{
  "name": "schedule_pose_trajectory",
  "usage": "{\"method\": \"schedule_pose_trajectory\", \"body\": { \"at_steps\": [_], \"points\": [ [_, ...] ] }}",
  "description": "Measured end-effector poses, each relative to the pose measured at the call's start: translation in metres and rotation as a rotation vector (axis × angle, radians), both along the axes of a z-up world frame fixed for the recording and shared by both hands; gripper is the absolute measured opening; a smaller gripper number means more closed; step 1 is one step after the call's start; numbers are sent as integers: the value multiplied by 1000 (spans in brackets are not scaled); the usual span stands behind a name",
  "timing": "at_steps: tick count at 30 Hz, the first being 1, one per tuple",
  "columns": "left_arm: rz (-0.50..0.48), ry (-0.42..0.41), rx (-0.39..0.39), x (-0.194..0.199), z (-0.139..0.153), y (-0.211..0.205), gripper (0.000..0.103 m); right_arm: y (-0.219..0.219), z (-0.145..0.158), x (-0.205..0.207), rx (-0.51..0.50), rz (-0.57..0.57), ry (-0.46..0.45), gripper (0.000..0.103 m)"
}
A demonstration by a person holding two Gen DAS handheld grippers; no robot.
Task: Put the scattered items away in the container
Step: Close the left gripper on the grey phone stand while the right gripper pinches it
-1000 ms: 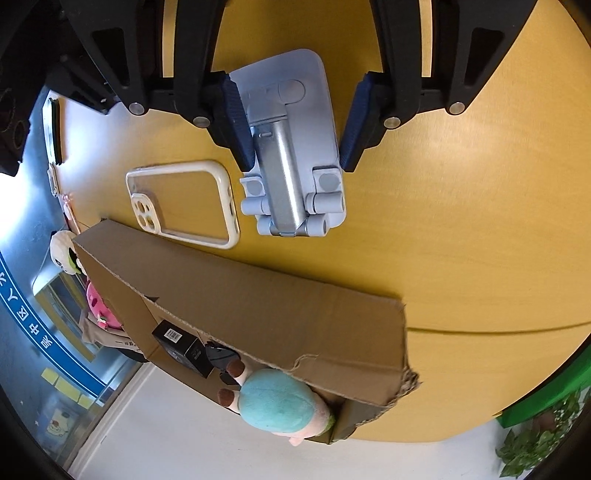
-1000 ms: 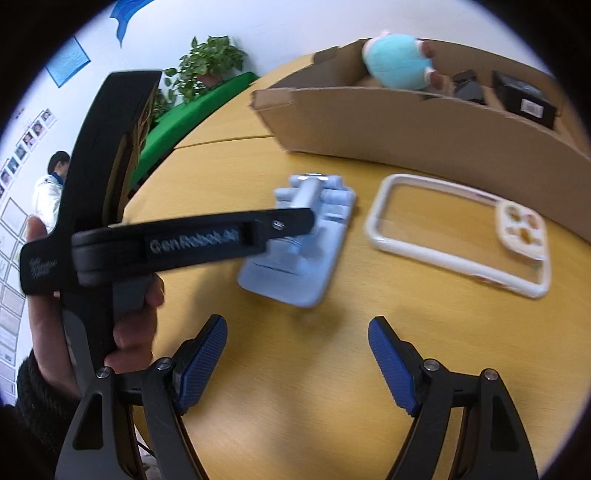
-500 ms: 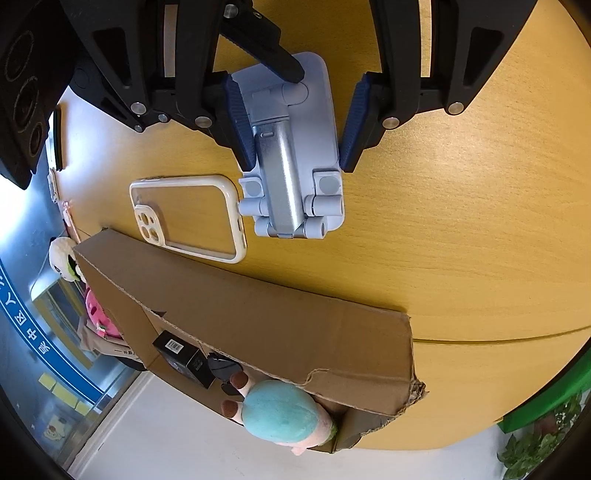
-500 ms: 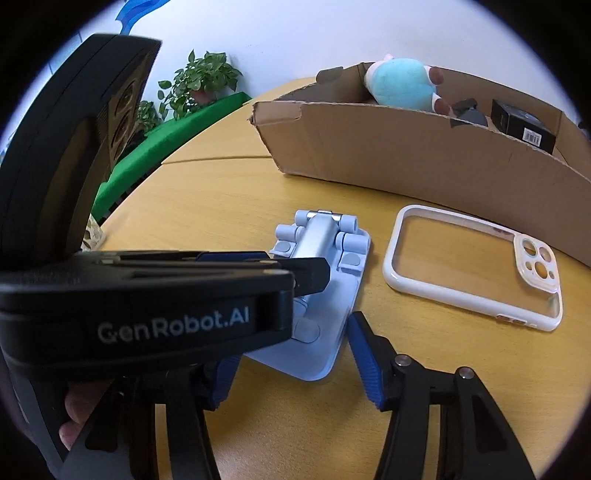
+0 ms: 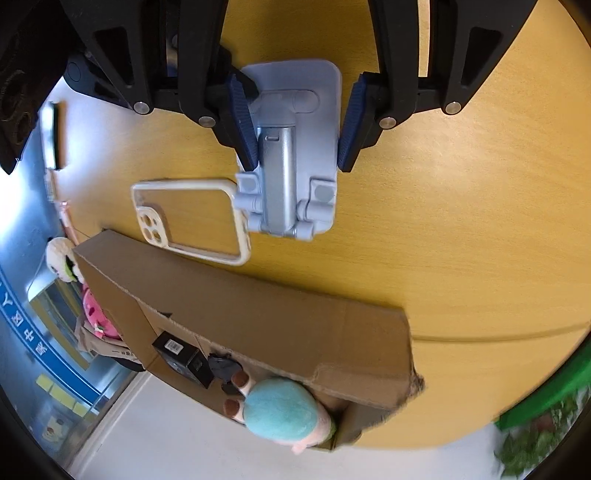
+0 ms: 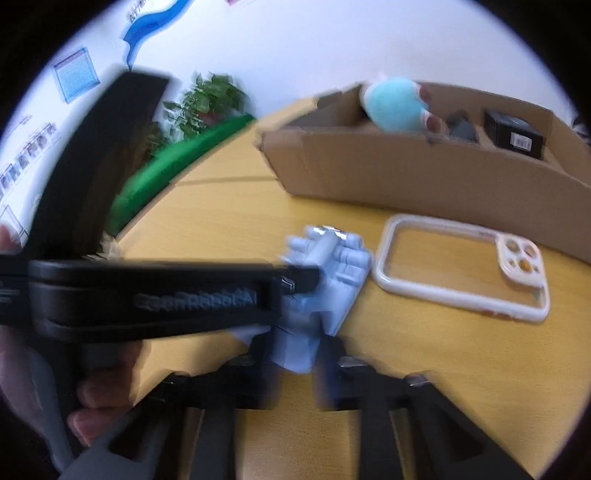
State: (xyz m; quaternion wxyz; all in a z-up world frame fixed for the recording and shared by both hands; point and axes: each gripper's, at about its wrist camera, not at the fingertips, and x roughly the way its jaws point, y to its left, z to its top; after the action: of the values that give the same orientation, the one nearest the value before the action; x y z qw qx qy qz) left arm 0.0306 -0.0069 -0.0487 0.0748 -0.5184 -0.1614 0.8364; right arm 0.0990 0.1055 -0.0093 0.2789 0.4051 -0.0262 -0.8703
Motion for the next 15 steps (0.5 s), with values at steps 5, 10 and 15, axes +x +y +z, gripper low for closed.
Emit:
{"method": "schedule_pose_trajectory", "body": {
  "at_steps": [5, 10, 15],
  "points": [
    [-10, -6, -3, 2, 11, -5, 46, 0, -4, -8, 9, 19, -49, 10],
    [-14, -9, -4, 3, 26, -9, 46, 8, -10, -7, -66, 12, -76, 46],
    [-10, -19, 3, 2, 38, -13, 46, 1, -10, -6, -106, 17, -64, 57]
  ]
}}
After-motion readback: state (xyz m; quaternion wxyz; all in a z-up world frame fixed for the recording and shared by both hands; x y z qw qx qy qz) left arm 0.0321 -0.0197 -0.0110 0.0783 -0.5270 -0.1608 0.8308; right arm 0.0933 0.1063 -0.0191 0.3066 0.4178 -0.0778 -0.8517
